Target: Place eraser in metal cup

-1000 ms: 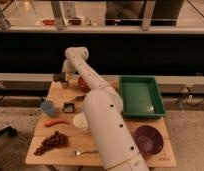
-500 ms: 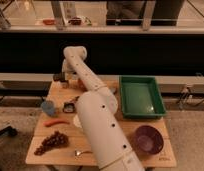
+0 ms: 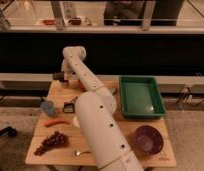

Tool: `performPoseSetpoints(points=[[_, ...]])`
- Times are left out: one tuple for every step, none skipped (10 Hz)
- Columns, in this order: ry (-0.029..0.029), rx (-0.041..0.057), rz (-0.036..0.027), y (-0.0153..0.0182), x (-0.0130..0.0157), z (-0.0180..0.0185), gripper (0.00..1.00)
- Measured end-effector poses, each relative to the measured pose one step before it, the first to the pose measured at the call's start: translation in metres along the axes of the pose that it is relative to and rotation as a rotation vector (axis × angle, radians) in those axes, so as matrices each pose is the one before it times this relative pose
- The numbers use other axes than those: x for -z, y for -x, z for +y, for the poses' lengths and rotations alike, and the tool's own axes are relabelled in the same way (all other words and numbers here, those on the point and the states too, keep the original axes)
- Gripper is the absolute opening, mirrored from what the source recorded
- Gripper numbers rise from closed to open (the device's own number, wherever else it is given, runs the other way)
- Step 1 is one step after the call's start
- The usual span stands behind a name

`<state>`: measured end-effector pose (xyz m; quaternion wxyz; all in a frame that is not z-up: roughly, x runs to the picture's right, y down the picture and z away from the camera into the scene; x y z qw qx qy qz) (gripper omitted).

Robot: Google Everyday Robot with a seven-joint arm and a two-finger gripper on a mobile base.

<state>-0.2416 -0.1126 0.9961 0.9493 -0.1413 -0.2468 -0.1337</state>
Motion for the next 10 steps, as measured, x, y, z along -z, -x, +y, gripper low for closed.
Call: performPoseSetpoints(points=[[-0.00100,0.00019,-0.00076,0.00117,0.00094,0.00063,0.80],[-0.00164,-0.00057,0.00034,-0.00071,0.00163,0.00049,0.80],[-0.00143,-0.00131,0.00042,-0.00104,0.00117,0.00032,0.80],[-0.00239,-0.00079,0.00050,-0.00151,0.00158,0.00041,0.80],[-0.00186,0.00025,-0.00132,0.00047,0.00090,-0.00003,0.80],[-0.00337,0.00268,-0.00212,0.00144,0.00097,-0.00006,0.80],[-0.00765,0.00662,-0.00514,0.00498,0.00476,-0.00211,0.80],[-0.01103,0.00478,-0.00485,0.00366,0.00886,-0.00328,0.80],[-0.01647,0.00492,-0.00540,0.00543,0.01314,-0.00528,0.80],[-0.01813,0.00755,-0.00300,0.00639,0.01409,-0.00493,0.80]])
